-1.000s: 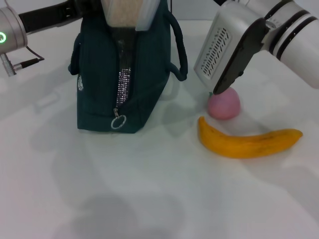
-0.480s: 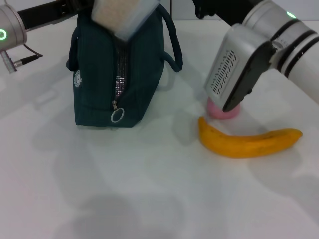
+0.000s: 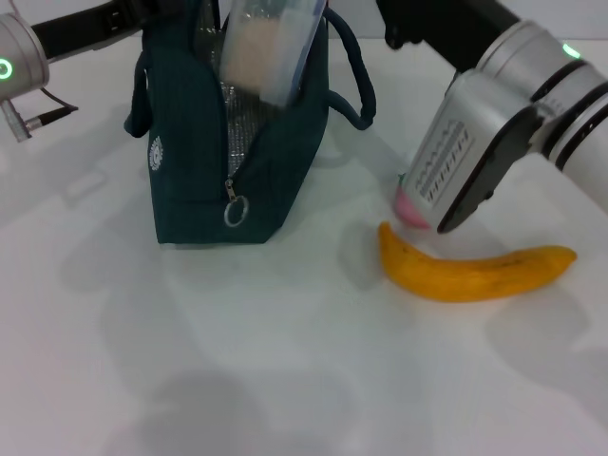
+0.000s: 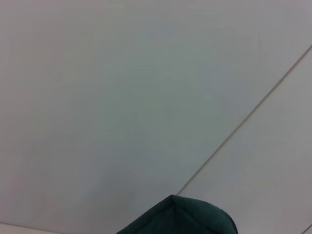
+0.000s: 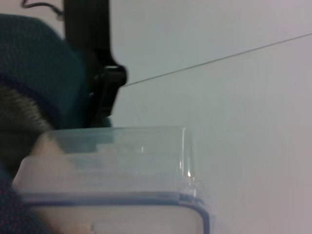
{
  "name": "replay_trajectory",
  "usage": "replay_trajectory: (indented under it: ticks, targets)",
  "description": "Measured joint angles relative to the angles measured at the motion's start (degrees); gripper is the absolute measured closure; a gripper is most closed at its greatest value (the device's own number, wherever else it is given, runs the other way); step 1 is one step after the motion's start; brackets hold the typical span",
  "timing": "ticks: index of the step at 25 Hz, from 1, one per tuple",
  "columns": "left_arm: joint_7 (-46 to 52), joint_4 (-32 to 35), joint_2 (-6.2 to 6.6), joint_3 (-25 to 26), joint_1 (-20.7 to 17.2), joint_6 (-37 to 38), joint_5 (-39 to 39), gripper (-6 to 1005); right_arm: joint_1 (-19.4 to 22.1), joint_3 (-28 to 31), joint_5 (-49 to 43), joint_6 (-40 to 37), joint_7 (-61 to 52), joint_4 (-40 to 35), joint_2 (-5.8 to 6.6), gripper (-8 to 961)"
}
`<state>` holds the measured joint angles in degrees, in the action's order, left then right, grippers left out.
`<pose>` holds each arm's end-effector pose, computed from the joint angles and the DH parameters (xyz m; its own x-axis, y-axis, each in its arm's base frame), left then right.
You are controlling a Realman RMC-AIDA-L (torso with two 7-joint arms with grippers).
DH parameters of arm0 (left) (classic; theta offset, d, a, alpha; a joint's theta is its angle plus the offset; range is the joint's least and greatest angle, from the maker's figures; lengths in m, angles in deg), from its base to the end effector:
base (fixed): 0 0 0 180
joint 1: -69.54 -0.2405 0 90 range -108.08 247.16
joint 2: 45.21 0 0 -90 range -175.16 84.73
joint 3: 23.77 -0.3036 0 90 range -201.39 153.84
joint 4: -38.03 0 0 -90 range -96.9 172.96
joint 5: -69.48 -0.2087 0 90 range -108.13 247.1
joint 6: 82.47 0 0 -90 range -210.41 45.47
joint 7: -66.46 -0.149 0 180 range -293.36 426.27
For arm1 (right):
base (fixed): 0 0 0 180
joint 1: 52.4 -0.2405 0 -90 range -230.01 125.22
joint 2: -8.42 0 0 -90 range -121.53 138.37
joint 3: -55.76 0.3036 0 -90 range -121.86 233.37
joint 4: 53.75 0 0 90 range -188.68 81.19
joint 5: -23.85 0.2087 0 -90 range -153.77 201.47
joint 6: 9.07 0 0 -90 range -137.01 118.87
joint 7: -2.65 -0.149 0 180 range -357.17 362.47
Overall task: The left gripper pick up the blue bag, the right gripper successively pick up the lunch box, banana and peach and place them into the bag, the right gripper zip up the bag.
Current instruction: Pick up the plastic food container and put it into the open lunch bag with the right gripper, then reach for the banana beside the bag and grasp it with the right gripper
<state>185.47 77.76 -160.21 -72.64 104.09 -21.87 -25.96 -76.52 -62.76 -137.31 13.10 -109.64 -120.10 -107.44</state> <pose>-0.2784 0.4510 0.0308 0.2754 0.5625 0.7796 0.9199 -0.3898 -0.0437 0.1402 0.3986 -0.0626 0.7070 0.5978 0.3779 0.5107 -0.0619 -0.8575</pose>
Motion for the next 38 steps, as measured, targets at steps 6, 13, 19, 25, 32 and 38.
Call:
replay_trajectory:
  ticks: [6, 13, 19, 25, 32, 38]
  targets:
    - [-1.23, 0.0, -0.32, 0.0, 0.09, -0.04, 0.33, 925, -0.85, -3.02, 0.2, 0.3, 0.0, 3.77, -0.25, 923]
    - [-1.48, -0.01, -0.34, 0.0, 0.02, -0.05, 0.37, 923, -0.63, -3.81, 3.6, 2.94, -0.01, 3.72, -0.34, 875]
    - [-1.5, 0.0, -0.61, -0.01, 0.0, -0.05, 0.45, 922, -0.67, -2.97, 11.31, 9.09, -1.4, 1.63, -0.26, 722]
    - [-3.15, 0.0, -1.14, 0.51, -0.78, -0.04, 0.5, 920, 1.29, 1.49, 18.37, 3.21, -11.49, -4.55, 0.48, 603]
    - [-4.53, 0.24, -1.22, 0.69, -3.0, 4.1, 0.74, 919, 1.6, 7.62, 22.04, -26.47, -25.56, -8.48, 2.49, 357]
    - [-10.71, 0.63, -0.86, 0.7, -8.8, 11.76, 6.94, 917, 6.58, 6.41, 23.44, -30.27, -25.55, -17.52, 1.89, 317]
